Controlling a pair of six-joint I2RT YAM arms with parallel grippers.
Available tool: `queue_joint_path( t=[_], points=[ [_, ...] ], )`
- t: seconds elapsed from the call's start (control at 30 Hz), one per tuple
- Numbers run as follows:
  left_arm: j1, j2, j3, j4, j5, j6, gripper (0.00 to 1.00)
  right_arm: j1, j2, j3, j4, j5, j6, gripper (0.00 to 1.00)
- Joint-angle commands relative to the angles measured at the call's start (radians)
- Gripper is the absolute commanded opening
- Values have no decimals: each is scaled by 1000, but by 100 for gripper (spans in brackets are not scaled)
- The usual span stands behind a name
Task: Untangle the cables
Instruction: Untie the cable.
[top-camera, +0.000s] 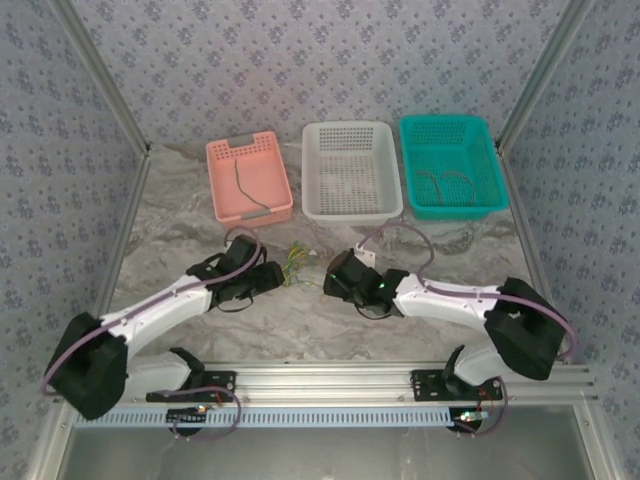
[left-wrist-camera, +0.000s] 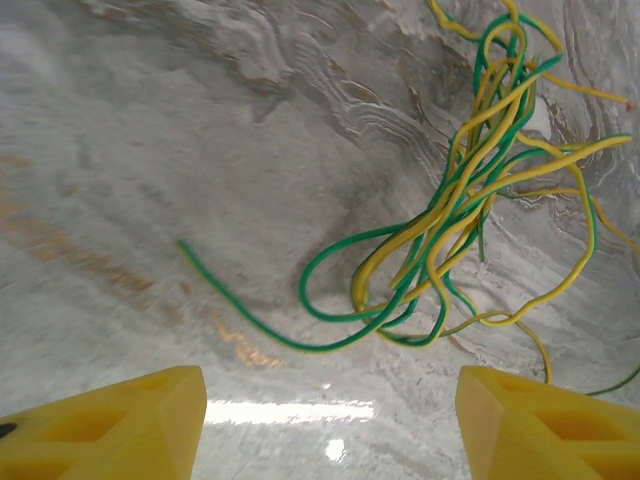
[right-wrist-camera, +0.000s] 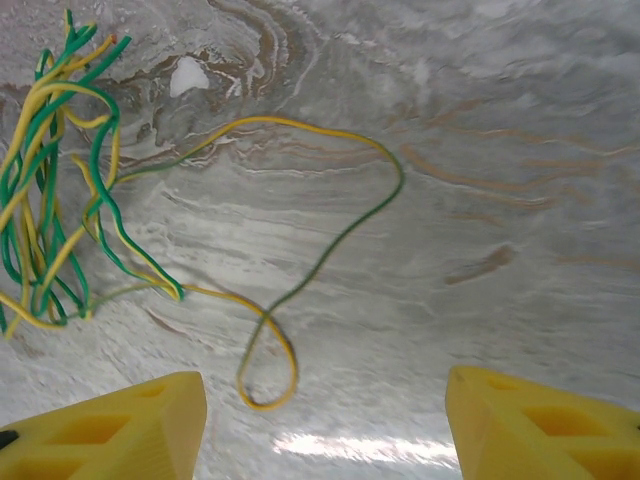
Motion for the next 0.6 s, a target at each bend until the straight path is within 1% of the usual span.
queue_joint_path(
  t=[0.0, 0.07, 0.17, 0.2, 0.27, 0.3, 0.33, 0.37, 0.4, 0.47, 0.57],
  points=[
    [4, 77, 67, 103, 52, 63, 65, 1, 53, 14, 99, 16, 123, 63],
    [3, 132, 88, 119, 60, 69, 63, -9, 91, 18, 114, 12, 144, 58],
    [3, 211, 106, 160, 69, 68, 58, -24, 142, 19, 146, 1, 171, 44],
    [3, 236, 109, 177, 73, 70, 54, -28, 154, 18, 161, -1, 169, 39],
    [3, 285, 124, 185, 64, 76, 42, -37, 164, 29, 150, 8, 163, 26],
    [3, 310, 132, 180, 49, 80, 33, -39, 159, 37, 125, 30, 156, 14],
    [4, 325, 138, 166, 21, 81, 21, -38, 144, 45, 89, 59, 143, 2],
    [3, 331, 136, 150, -16, 76, 9, -37, 121, 52, 43, 95, 132, 0],
    [4, 327, 131, 138, -48, 73, 0, -35, 91, 56, -4, 131, 120, 0],
    [8, 294, 108, 93, -132, 61, 0, -35, -7, 52, -124, 226, 96, 0],
    [24, 222, 61, 55, -181, 55, 0, -72, -182, 32, -259, 316, 37, 0]
  ],
)
